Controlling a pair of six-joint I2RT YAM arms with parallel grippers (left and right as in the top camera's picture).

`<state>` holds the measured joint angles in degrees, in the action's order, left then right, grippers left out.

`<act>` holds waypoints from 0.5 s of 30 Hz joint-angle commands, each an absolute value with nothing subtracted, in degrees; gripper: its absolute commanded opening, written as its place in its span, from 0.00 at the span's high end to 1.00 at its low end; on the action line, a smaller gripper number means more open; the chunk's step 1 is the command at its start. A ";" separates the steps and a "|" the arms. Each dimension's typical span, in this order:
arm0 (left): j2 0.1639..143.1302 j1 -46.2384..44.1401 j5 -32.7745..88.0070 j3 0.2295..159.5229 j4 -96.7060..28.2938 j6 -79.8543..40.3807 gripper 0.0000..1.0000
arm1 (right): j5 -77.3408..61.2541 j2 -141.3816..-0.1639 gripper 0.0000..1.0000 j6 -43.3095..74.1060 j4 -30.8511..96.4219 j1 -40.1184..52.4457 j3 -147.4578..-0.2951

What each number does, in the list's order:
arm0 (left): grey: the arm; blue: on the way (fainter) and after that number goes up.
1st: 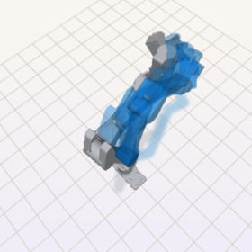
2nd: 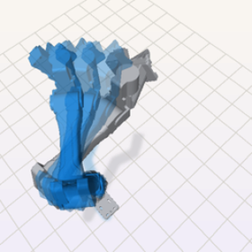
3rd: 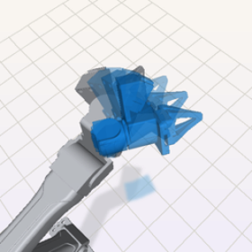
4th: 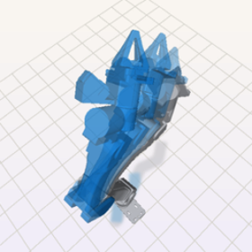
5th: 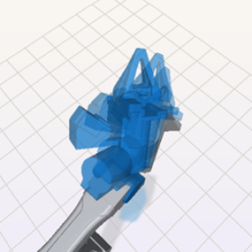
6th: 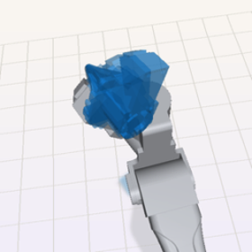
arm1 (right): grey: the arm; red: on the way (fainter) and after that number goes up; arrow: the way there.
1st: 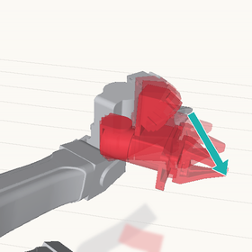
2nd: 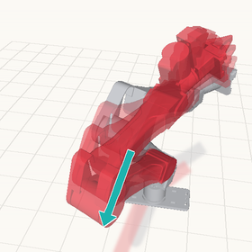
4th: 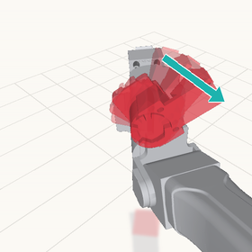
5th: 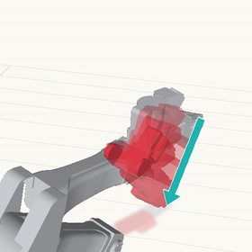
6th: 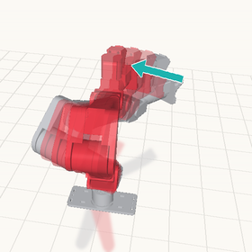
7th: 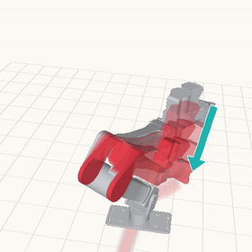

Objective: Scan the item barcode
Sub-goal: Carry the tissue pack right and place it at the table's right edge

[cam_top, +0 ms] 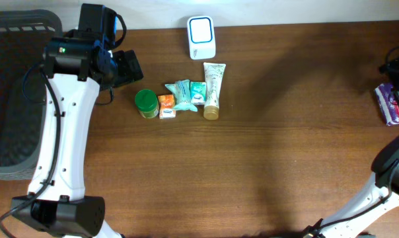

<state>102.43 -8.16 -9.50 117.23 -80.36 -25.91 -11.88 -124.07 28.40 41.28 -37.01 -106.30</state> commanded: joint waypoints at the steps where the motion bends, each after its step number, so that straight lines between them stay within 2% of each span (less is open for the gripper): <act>1: 101.65 -7.81 -9.93 117.73 -80.27 -25.17 0.01 | -16.08 -115.39 0.01 26.72 41.89 -32.56 -108.99; 5: 101.65 -7.81 -9.93 117.73 -80.27 -25.17 0.01 | -36.29 -112.62 0.01 15.03 45.69 -22.98 -108.97; 7: 101.65 -7.81 -9.93 117.73 -80.27 -25.17 0.01 | -37.23 -113.69 0.01 12.08 50.96 -15.44 -108.92; 9: 101.65 -7.81 -9.93 117.73 -80.27 -25.17 0.01 | -34.33 -115.39 0.01 10.70 52.07 -7.05 -108.27; 12: 101.65 -7.81 -9.93 117.73 -80.25 -25.17 0.01 | -20.32 -118.72 0.03 11.46 51.31 5.02 -108.18; 15: 101.65 -7.81 -9.93 117.73 -80.27 -25.17 0.01 | -7.60 -122.98 0.22 17.80 49.10 13.78 -108.18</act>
<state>102.43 -8.16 -9.50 117.23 -80.36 -25.91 -21.63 -119.46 12.97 50.35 8.27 -108.73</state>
